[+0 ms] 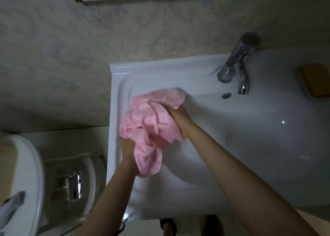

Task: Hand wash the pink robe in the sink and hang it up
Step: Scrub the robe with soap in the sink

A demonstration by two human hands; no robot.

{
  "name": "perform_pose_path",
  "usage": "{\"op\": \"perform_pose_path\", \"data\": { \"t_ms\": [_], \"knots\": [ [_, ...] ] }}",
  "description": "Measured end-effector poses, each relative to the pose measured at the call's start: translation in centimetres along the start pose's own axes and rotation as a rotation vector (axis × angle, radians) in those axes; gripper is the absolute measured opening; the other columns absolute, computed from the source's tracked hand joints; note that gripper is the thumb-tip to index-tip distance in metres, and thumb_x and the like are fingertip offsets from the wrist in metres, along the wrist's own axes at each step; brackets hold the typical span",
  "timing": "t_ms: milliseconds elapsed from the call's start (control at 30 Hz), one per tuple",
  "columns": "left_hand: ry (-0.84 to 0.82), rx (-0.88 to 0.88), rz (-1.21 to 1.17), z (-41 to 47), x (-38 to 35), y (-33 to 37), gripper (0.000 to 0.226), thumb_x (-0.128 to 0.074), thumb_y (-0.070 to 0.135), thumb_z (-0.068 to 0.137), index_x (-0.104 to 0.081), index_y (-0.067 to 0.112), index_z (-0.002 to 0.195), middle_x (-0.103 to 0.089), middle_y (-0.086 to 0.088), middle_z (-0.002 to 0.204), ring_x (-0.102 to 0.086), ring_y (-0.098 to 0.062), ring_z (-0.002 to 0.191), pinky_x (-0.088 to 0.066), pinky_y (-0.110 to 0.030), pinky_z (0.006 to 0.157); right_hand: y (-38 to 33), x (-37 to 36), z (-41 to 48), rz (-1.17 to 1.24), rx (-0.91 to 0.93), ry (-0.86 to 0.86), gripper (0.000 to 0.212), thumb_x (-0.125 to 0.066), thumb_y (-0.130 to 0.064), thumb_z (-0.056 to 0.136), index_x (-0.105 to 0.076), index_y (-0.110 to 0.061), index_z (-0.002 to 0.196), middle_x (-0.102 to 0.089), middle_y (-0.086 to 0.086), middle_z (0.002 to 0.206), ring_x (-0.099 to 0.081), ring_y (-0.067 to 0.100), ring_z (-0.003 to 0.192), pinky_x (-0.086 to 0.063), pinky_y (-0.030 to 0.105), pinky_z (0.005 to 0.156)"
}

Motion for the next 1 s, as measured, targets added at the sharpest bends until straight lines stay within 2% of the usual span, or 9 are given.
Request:
{"op": "perform_pose_path", "data": {
  "t_ms": [67, 133, 200, 367, 533, 667, 767, 867, 1000],
  "knots": [
    [0.484, -0.231, 0.265, -2.6, 2.6, 3.0, 0.043, -0.05, 0.039, 0.091, -0.036, 0.017, 0.125, -0.046, -0.005, 0.115, -0.048, -0.021, 0.111, -0.038, -0.038, 0.103, -1.3, -0.4, 1.9, -0.424, 0.173, 0.151, 0.042, -0.062, -0.042, 0.087, -0.061, -0.016, 0.12, -0.066, 0.0, 0.117, -0.061, 0.019, 0.109, -0.049, 0.031, 0.093],
    [0.444, -0.493, 0.269, -4.7, 0.0, 6.1, 0.082, -0.056, 0.054, 0.083, -0.025, 0.003, 0.139, -0.033, -0.014, 0.14, -0.037, -0.032, 0.129, -0.033, -0.042, 0.109, -3.1, -1.9, 1.7, -0.807, 0.2, 0.276, 0.04, -0.056, -0.033, 0.092, -0.061, -0.005, 0.121, -0.063, 0.014, 0.121, -0.056, 0.03, 0.116, -0.044, 0.036, 0.096],
    [0.326, -0.681, 0.682, -4.4, -2.6, 5.6, 0.093, -0.048, 0.069, 0.077, -0.024, 0.006, 0.141, -0.033, -0.022, 0.144, -0.032, -0.04, 0.133, -0.024, -0.044, 0.113, -4.0, -3.1, 2.6, -0.975, 0.242, 0.262, 0.034, -0.052, -0.027, 0.094, -0.063, -0.004, 0.116, -0.059, 0.016, 0.124, -0.048, 0.034, 0.122, -0.038, 0.037, 0.1],
    [0.234, -0.668, 0.959, -2.0, -2.8, 0.9, 0.079, -0.05, 0.068, 0.075, -0.047, 0.005, 0.124, -0.056, -0.023, 0.121, -0.052, -0.04, 0.11, -0.041, -0.046, 0.097, -4.1, -6.1, 3.8, -0.626, 0.263, 0.002, 0.109, -0.077, -0.06, 0.064, -0.023, -0.013, 0.147, -0.036, 0.008, 0.145, -0.035, 0.023, 0.135, -0.028, 0.028, 0.112],
    [0.221, -0.549, 0.995, -0.2, -1.8, 0.5, 0.071, -0.038, 0.067, 0.076, -0.063, 0.005, 0.101, -0.061, -0.017, 0.099, -0.058, -0.034, 0.099, -0.042, -0.042, 0.091, -2.6, -8.2, 1.7, -0.909, 0.215, -0.188, 0.05, -0.058, -0.054, 0.085, -0.053, -0.024, 0.125, -0.062, 0.004, 0.117, -0.058, 0.025, 0.107, -0.041, 0.032, 0.086],
    [0.327, -0.508, 0.807, 1.0, 0.8, -1.6, 0.032, -0.049, 0.039, 0.085, -0.052, 0.025, 0.113, -0.059, 0.001, 0.099, -0.058, 0.0, 0.086, -0.049, -0.048, 0.085, 1.5, -9.8, -6.2, -1.129, 0.491, 0.469, 0.075, -0.076, -0.057, 0.058, -0.051, -0.031, 0.124, -0.065, 0.001, 0.103, -0.06, 0.019, 0.091, -0.038, 0.033, 0.101],
    [0.287, -0.445, 0.68, 1.2, 0.6, -1.6, 0.076, -0.059, 0.058, 0.06, -0.05, 0.015, 0.122, -0.059, -0.001, 0.104, -0.058, -0.016, 0.092, -0.049, -0.043, 0.09, -0.4, -9.2, -2.2, -1.058, 0.51, 0.412, 0.051, -0.079, -0.049, 0.056, -0.066, -0.013, 0.09, -0.067, 0.002, 0.078, -0.066, 0.017, 0.072, -0.05, 0.022, 0.064],
    [0.271, -0.498, 0.953, 0.8, -1.4, 0.6, 0.08, -0.084, 0.047, 0.053, -0.054, -0.002, 0.108, -0.057, -0.02, 0.1, -0.054, -0.036, 0.09, -0.043, -0.04, 0.082, -3.7, -8.2, 3.4, -1.142, 0.508, 0.315, 0.041, -0.076, -0.037, 0.073, -0.068, -0.005, 0.097, -0.066, 0.011, 0.096, -0.064, 0.027, 0.093, -0.051, 0.032, 0.078],
    [0.258, -0.551, 0.934, 0.5, -1.1, 0.6, 0.066, -0.071, 0.054, 0.061, -0.055, 0.003, 0.099, -0.059, -0.019, 0.093, -0.057, -0.033, 0.084, -0.043, -0.035, 0.078, -3.8, -8.9, 0.8, -0.97, 0.536, 0.05, 0.046, -0.067, -0.036, 0.077, -0.054, -0.012, 0.113, -0.056, 0.007, 0.113, -0.052, 0.024, 0.108, -0.048, 0.036, 0.083]
  ]
}}
Point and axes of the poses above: each hand's wrist, its own z-axis towards the middle knuckle, its own x-axis out of the back of the hand, y = z × x, the point moved 8 cm from there along z, towards the middle knuckle
